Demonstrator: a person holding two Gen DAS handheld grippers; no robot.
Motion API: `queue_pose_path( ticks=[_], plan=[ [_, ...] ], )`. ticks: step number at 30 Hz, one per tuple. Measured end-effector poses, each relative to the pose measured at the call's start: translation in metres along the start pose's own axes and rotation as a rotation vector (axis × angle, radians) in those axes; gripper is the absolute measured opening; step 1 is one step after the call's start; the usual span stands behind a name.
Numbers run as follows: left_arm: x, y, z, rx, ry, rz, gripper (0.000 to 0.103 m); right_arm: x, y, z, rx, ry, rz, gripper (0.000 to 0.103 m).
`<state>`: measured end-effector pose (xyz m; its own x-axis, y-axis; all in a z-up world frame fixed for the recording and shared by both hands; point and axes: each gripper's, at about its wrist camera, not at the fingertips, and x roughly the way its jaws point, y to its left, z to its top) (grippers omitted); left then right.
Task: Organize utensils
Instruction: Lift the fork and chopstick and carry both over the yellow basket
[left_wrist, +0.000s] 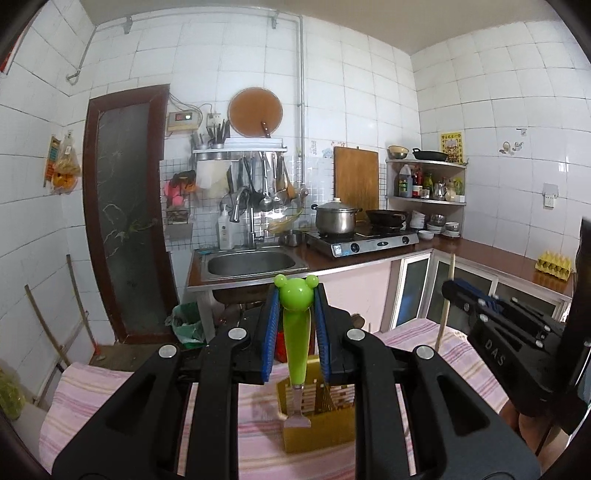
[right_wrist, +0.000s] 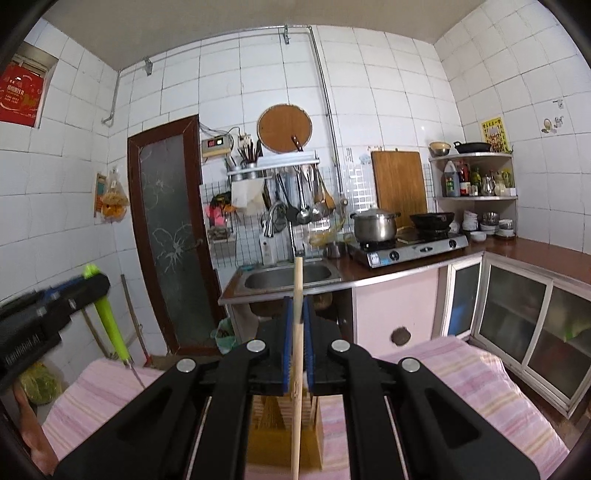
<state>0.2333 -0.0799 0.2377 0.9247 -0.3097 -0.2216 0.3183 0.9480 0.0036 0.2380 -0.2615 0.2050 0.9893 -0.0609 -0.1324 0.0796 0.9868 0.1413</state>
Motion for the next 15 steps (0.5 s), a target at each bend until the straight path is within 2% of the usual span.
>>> queue_pose_path(
  ticks=[8,15],
  plan=[
    [0.074,0.005,-0.011,-0.025,0.035,-0.035,0.017,0.055,0.001,0.013,0.022,-0.045,-0.002,0.006],
    [0.122,0.004,-0.048,-0.029,0.112,-0.050,0.018,0.096,0.004,-0.022,-0.009,0.016,-0.006,0.006]
  ],
)
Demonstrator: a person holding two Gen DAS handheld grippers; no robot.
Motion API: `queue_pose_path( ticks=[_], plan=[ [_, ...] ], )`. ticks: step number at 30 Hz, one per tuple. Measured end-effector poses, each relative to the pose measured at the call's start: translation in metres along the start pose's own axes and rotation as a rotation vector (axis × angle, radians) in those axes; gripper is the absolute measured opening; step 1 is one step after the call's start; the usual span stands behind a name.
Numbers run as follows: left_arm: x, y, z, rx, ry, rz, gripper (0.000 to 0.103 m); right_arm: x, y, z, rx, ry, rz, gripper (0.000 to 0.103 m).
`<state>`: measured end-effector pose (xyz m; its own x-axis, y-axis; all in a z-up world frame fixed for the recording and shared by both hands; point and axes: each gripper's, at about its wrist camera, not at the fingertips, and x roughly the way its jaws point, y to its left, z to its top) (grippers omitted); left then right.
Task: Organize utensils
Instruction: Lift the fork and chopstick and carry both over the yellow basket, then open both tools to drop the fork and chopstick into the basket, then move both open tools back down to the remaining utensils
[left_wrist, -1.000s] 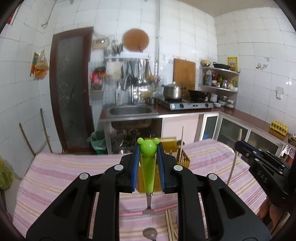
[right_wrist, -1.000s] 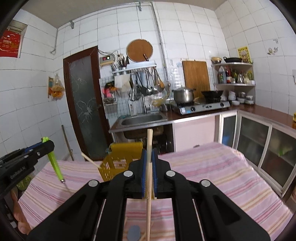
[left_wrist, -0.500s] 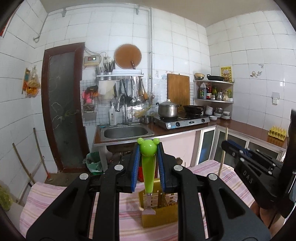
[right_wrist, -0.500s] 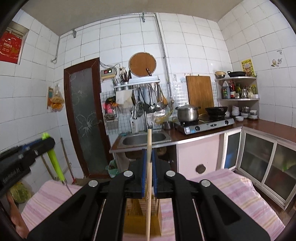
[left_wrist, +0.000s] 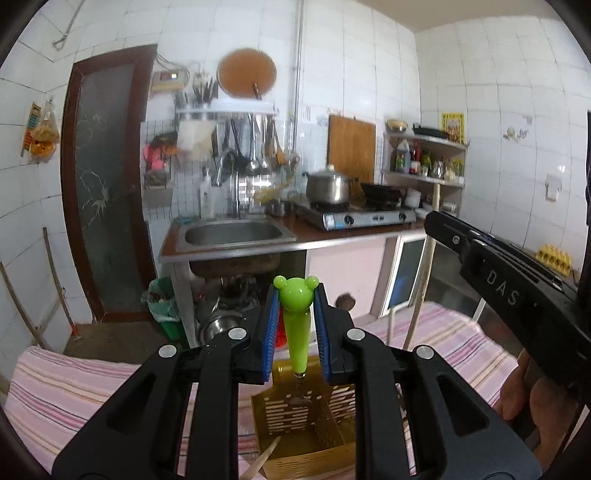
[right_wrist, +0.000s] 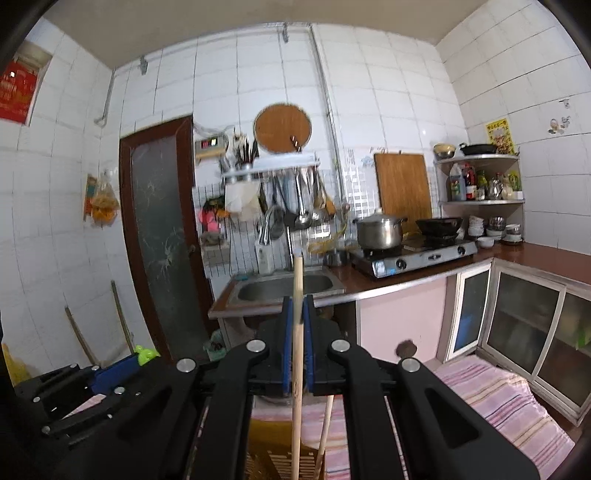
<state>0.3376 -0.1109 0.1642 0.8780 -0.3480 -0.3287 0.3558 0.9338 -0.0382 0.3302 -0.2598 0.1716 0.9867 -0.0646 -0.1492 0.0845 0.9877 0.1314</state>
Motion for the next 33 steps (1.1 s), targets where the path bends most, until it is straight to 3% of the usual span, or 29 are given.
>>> queue_pose_path(
  ticks=[6,8,9,10,11,12,14,20,26,29,33],
  plan=[
    [0.014,0.006,-0.024,-0.006,0.067,0.024,0.018,0.017,-0.011,-0.028,0.019,0.096,0.005,0.006],
    [0.011,0.010,-0.026,-0.012,0.087,0.032,0.018,0.016,-0.013,-0.032,0.016,0.137,-0.009,0.011],
    [0.007,0.012,-0.026,-0.019,0.093,0.036,0.018,0.013,-0.014,-0.033,0.018,0.144,-0.012,0.019],
    [0.002,0.014,-0.026,-0.026,0.095,0.042,0.019,0.006,-0.015,-0.033,0.021,0.145,-0.020,0.047],
    [-0.008,0.017,-0.024,-0.037,0.090,0.046,0.029,-0.005,-0.017,-0.032,0.021,0.133,-0.031,0.063],
    [-0.021,0.021,-0.022,-0.051,0.071,0.058,0.043,-0.014,-0.017,-0.031,0.016,0.128,-0.036,0.063],
    [-0.048,0.026,-0.019,-0.072,0.033,0.077,0.055,-0.031,-0.018,-0.029,0.008,0.138,-0.039,0.063],
    [-0.135,0.022,-0.020,-0.055,-0.017,0.121,0.069,-0.099,-0.021,-0.037,0.016,0.198,-0.034,0.063],
    [-0.204,0.012,-0.041,-0.050,-0.003,0.131,0.083,-0.156,-0.018,-0.065,0.013,0.268,-0.022,0.066],
    [-0.225,0.005,-0.062,-0.057,0.013,0.124,0.088,-0.171,-0.016,-0.091,0.015,0.319,-0.021,0.067],
    [-0.220,0.002,-0.104,-0.070,0.088,0.120,0.089,-0.174,-0.013,-0.133,-0.017,0.403,-0.041,0.067]
  ],
)
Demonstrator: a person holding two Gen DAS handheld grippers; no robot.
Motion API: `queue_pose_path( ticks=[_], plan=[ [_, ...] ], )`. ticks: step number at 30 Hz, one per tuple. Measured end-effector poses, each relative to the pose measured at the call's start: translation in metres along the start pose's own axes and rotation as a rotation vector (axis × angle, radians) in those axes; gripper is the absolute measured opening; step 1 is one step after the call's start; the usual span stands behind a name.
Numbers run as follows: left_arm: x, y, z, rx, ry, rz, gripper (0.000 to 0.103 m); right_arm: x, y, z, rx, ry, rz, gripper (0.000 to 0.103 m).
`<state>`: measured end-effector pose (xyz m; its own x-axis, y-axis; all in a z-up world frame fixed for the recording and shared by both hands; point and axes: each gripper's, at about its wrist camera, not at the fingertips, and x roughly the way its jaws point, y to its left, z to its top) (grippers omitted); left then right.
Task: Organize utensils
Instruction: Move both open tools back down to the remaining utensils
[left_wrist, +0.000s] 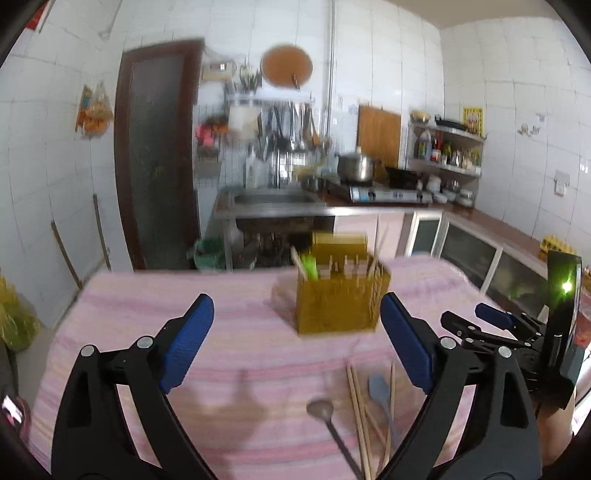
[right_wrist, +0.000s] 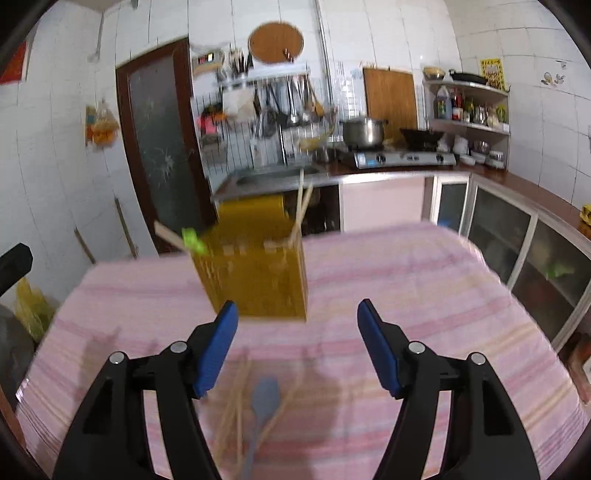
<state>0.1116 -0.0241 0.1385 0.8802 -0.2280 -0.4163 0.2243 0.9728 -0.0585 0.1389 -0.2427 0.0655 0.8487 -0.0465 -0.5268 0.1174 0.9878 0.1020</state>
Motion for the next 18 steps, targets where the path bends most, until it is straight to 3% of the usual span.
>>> queue_pose_path(
  ticks=[4,10,12,18],
  plan=[
    [0.027,0.004,-0.041,-0.028,0.086,0.024,0.089,0.023,-0.004,-0.038,0.001,0.078,-0.028,0.067],
    [0.077,0.010,-0.099,-0.058,0.213,0.085,0.089,0.060,-0.014,-0.064,0.039,0.159,-0.060,0.066],
    [0.097,0.010,-0.110,-0.065,0.276,0.094,0.088,0.070,-0.016,-0.065,0.057,0.176,-0.061,0.066],
    [0.122,0.002,-0.120,-0.070,0.352,0.102,0.088,0.097,-0.015,-0.063,0.064,0.224,-0.078,0.066]
  ],
)
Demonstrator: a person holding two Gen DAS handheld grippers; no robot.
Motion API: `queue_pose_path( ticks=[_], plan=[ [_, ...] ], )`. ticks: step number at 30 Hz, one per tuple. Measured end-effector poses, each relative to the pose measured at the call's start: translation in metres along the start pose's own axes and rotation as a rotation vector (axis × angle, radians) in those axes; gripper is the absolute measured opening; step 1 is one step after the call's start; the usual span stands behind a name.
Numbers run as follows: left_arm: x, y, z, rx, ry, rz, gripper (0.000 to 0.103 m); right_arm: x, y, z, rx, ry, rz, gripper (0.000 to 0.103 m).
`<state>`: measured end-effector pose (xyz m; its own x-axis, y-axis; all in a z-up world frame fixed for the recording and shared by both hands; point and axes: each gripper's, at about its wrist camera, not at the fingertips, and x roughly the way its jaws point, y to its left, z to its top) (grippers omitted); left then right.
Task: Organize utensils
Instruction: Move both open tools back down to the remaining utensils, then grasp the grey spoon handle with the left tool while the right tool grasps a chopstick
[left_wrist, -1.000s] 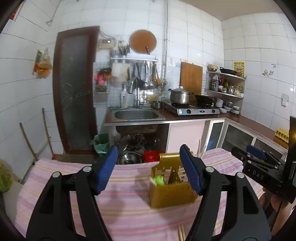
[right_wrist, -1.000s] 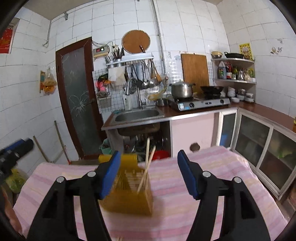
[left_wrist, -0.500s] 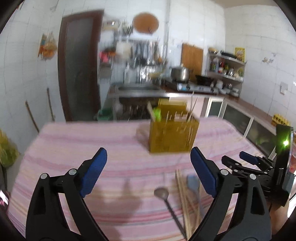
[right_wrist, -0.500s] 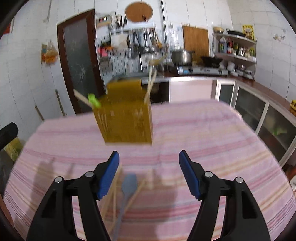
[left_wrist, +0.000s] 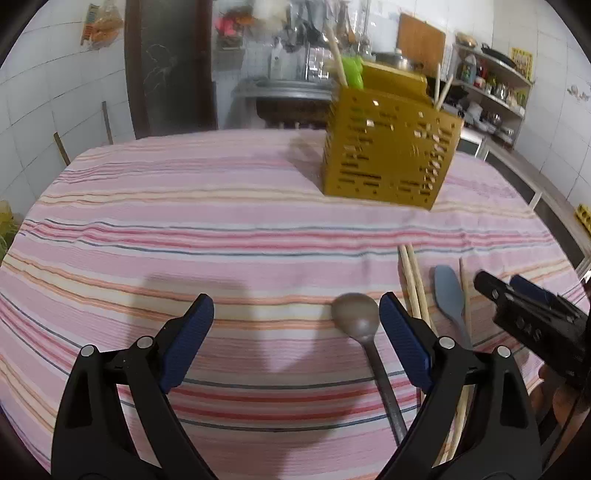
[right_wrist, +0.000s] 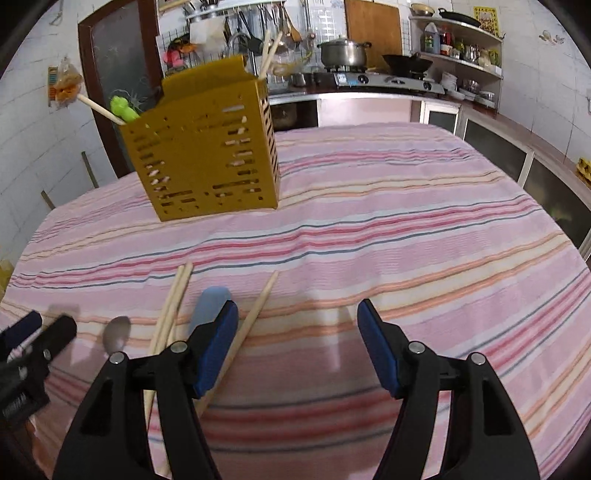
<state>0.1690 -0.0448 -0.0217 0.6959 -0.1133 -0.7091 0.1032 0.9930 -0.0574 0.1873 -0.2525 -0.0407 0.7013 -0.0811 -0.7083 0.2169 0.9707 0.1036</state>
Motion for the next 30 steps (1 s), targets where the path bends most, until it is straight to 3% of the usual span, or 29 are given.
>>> queue_pose_path(
  ticks=[4,7,10,16,23,30],
  plan=[
    [0.011,-0.013,-0.004,0.028,0.034,0.016,0.088,0.012,0.007,0.004,-0.003,0.030,-0.011,0.064],
    [0.023,-0.020,-0.006,0.029,0.076,0.017,0.086,0.022,0.012,0.005,-0.012,0.065,-0.030,0.050],
    [0.031,-0.025,-0.009,0.032,0.121,0.008,0.076,0.024,0.018,0.007,-0.024,0.070,-0.044,0.040],
    [0.036,-0.030,-0.007,0.026,0.141,0.001,0.063,0.025,0.025,0.009,-0.030,0.074,-0.026,0.013],
    [0.042,-0.031,0.003,0.012,0.163,-0.027,0.035,0.017,0.015,0.011,-0.040,0.076,0.004,0.008],
    [0.049,-0.036,0.012,0.033,0.169,-0.018,0.035,0.006,-0.005,0.005,-0.059,0.089,0.010,0.007]
  ],
)
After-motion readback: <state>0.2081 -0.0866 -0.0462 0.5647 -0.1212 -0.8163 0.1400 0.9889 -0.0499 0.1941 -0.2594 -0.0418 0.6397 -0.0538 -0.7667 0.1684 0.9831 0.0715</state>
